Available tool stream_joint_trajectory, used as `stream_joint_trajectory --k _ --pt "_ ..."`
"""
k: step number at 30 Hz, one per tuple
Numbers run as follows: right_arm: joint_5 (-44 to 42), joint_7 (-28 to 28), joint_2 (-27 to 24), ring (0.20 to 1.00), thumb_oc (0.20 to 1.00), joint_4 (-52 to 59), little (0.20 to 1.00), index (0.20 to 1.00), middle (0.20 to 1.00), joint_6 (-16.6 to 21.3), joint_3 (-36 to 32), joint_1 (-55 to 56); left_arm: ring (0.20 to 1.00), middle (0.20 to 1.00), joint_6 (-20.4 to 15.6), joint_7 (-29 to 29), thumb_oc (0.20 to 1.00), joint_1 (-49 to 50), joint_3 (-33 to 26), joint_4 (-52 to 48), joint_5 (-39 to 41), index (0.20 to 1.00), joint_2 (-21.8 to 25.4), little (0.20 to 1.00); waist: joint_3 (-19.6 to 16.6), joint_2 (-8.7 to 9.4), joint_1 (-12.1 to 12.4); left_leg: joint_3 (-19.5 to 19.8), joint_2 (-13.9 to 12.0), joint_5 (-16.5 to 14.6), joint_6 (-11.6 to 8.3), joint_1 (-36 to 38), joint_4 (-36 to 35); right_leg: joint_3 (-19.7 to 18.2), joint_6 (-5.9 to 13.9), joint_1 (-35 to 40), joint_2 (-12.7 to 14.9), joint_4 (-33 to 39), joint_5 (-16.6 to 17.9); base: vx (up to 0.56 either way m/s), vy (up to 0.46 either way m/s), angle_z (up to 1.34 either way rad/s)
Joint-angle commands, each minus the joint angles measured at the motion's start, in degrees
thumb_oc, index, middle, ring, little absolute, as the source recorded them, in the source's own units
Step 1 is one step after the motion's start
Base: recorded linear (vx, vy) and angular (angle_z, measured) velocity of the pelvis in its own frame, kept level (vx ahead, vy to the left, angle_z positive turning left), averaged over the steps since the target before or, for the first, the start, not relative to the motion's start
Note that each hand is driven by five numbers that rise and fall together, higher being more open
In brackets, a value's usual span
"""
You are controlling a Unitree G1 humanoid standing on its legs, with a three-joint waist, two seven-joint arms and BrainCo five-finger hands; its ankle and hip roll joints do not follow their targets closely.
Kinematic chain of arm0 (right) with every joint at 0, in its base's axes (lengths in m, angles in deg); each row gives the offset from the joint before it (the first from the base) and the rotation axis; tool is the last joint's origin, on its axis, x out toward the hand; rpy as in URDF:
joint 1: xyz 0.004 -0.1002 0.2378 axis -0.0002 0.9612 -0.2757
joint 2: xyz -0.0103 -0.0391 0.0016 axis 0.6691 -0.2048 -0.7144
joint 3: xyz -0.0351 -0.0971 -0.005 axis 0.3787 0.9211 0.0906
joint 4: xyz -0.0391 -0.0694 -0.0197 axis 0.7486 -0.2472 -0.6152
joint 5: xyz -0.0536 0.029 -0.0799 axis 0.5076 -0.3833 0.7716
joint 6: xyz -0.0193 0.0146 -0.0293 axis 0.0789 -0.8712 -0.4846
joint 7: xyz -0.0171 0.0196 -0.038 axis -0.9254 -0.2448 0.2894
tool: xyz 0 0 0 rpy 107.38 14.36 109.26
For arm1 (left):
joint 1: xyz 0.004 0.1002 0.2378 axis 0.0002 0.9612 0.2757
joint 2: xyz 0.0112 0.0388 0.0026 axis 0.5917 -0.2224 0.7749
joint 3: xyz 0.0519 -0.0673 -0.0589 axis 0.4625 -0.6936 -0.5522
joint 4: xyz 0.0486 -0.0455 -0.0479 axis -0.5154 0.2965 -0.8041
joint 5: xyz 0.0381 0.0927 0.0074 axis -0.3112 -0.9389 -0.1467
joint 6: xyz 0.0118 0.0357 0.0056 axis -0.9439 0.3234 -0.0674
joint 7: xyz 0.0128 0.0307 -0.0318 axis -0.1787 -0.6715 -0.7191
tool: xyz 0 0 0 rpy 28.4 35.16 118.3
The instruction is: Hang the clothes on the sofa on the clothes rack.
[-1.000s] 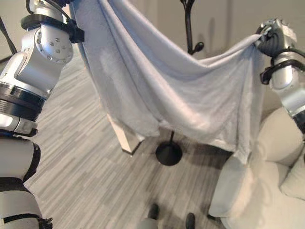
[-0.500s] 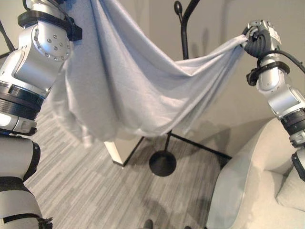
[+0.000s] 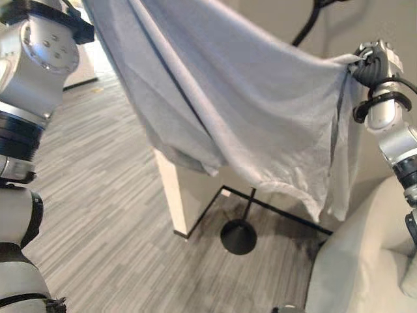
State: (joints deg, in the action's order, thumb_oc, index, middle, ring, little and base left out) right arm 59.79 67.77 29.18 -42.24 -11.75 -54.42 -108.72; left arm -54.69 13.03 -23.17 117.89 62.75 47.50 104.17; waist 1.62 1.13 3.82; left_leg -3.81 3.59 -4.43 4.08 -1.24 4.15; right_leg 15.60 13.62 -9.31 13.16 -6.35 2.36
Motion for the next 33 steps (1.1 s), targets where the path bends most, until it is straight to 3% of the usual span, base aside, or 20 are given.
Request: stream_joint_trajectory --k 1,3,4,5,7,8,14,18,24,27,28,29,31,33 --pt "1.7 1.9 -1.9 0.200 0.200 0.6 0.200 0.200 0.200 0.7 -1.8 -2.8 0.200 0.200 -1.3 -0.9 0.200 0.1 -1.1 0.4 -1.6 0.200 -0.4 0.200 -0.5 0.72 -0.5 4.5 -3.4 -0.2 -4.16 10.1 -9.1 -2.8 0.41 1.4 1.9 9.9 1.7 0.20 -0.015 0.15" --pt "3.2 1.8 -4.4 0.200 0.200 1.9 0.200 0.200 0.200 0.4 -2.4 -2.6 0.200 0.200 -1.7 -1.4 0.200 0.8 -2.3 -0.2 -2.9 0.200 -1.1 0.200 -0.6 -0.65 -2.8 4.5 -4.4 -1.0 -4.79 12.3 -9.1 -5.4 1.12 -3.1 1.6 11.3 2.3 0.34 -0.028 0.21" --pt "3.3 1.9 -5.7 0.200 0.200 2.3 0.200 0.200 0.200 0.4 -2.0 -2.5 0.200 0.200 -1.8 -1.5 0.200 0.4 -2.0 -0.2 -3.1 0.200 -1.8 0.200 -0.9 -0.38 -3.3 5.3 -4.0 -1.5 -4.72 12.4 -9.1 -6.5 1.15 -2.8 0.6 11.3 1.3 0.58 -0.165 0.16" --pt "2.7 1.7 -6.9 0.200 0.200 2.0 0.200 0.200 0.200 0.0 -2.3 -2.6 0.200 0.200 -1.7 -1.6 0.200 -0.4 -1.3 -0.2 -2.8 0.200 -2.2 0.200 -1.5 1.19 -4.3 6.7 -3.6 -2.1 -5.03 12.9 -9.1 -7.0 1.24 -0.8 -0.5 11.3 3.3 0.51 -0.217 0.28" --pt "2.6 1.8 -8.0 0.200 0.200 3.2 0.200 0.200 0.200 0.0 -3.0 -2.2 0.200 0.200 -1.6 -1.4 0.200 -0.4 -1.1 -0.2 -2.9 0.200 -2.4 0.200 -2.7 2.41 -5.3 8.8 -4.3 -2.7 -5.47 12.9 -9.1 -8.1 1.21 0.4 -1.9 11.3 4.6 0.57 -0.422 0.63" --pt "1.3 2.3 -10.1 0.200 0.200 4.5 0.200 0.200 0.200 0.6 -3.4 -2.9 0.200 0.200 -1.4 -1.9 0.200 -2.2 0.4 0.4 -2.4 0.200 -3.0 0.200 -4.7 3.52 -6.5 13.3 -7.8 -2.5 -8.31 9.6 -9.1 -6.5 -0.08 0.8 -5.3 11.3 4.0 0.55 -0.566 0.59" --pt "0.1 3.1 -9.9 0.200 0.200 4.9 0.200 0.200 0.200 1.4 -3.9 -3.5 0.200 0.200 -1.4 -2.2 0.200 -2.8 0.9 -0.5 -2.0 0.200 -3.2 0.200 -5.3 3.05 -6.9 14.3 -11.0 -1.0 -10.38 6.7 -9.1 -3.9 -1.61 1.3 -7.7 11.3 1.9 0.17 -0.227 0.46" --pt "-0.2 3.2 -9.3 0.200 0.200 5.7 0.200 0.200 0.200 2.2 -4.2 -3.7 0.200 0.200 -1.2 -2.6 0.200 -1.7 -0.3 -2.9 -2.1 0.200 -1.4 0.200 -4.9 2.16 -5.4 14.6 -14.1 0.2 -11.45 6.6 -9.1 -2.0 -3.08 2.8 -9.9 11.3 -0.6 0.10 -0.165 0.31" --pt "-0.5 3.0 -8.5 0.200 0.200 7.4 0.200 0.200 0.200 2.4 -5.5 -2.3 0.200 0.200 -1.0 -2.7 0.200 1.4 -3.4 -5.5 -2.2 0.200 1.0 0.200 -3.2 2.11 -3.4 14.5 -16.8 2.2 -12.21 6.2 -8.1 -0.4 -4.64 6.6 -11.0 11.3 -4.5 0.07 -0.072 -0.14" --pt "-0.9 3.0 -8.8 0.200 0.200 7.2 0.200 0.200 0.200 2.6 -4.7 -3.7 0.200 0.200 -1.1 -2.9 0.200 0.7 -3.6 -5.2 -1.7 0.200 1.0 0.200 -2.3 1.81 -2.0 15.0 -15.8 4.8 -12.08 1.8 -8.6 0.1 -4.88 6.9 -10.8 11.3 -5.2 -0.08 0.053 0.14" --pt "-0.9 3.2 -8.6 0.200 0.200 7.1 0.200 0.200 0.200 2.8 -4.6 -3.9 0.200 0.200 -1.2 -3.0 0.200 0.7 -3.9 -4.9 -1.6 0.200 0.8 0.200 -2.1 1.61 -1.4 15.1 -14.1 5.6 -11.82 -0.9 -8.7 0.0 -4.97 6.7 -10.7 11.3 -5.3 -0.15 0.155 0.28" --pt "-0.1 4.1 -9.3 0.200 0.200 5.1 0.200 0.200 0.200 2.2 -4.6 -3.3 0.200 0.200 -1.3 -3.3 0.200 1.5 -4.4 -5.0 -1.6 0.200 0.2 0.200 -0.7 1.20 -0.8 14.9 -9.3 5.1 -11.15 -6.4 -9.1 -1.1 -5.26 6.4 -10.5 11.3 -6.1 -0.11 0.186 0.26" --pt "0.9 2.8 -8.6 0.200 0.200 5.1 0.200 0.200 0.200 2.4 -4.0 -5.2 0.200 0.200 -1.9 -3.9 0.200 1.1 -4.2 -4.5 -1.3 0.200 0.2 0.200 -1.4 0.42 -0.6 14.9 -7.1 5.1 -10.99 -6.7 -9.1 -2.6 -4.95 6.0 -10.0 11.3 -5.0 0.03 0.172 0.09" --pt "-0.1 2.8 -7.6 0.200 0.200 5.2 0.200 0.200 0.200 2.5 -4.4 -4.6 0.200 0.200 -1.9 -3.8 0.200 0.9 -3.6 -4.2 -0.9 0.200 -0.7 0.200 -3.1 -0.08 -0.9 14.2 -6.6 5.8 -10.77 -5.1 -9.1 -2.6 -4.71 6.1 -9.5 11.3 -4.3 0.12 0.118 -0.55"
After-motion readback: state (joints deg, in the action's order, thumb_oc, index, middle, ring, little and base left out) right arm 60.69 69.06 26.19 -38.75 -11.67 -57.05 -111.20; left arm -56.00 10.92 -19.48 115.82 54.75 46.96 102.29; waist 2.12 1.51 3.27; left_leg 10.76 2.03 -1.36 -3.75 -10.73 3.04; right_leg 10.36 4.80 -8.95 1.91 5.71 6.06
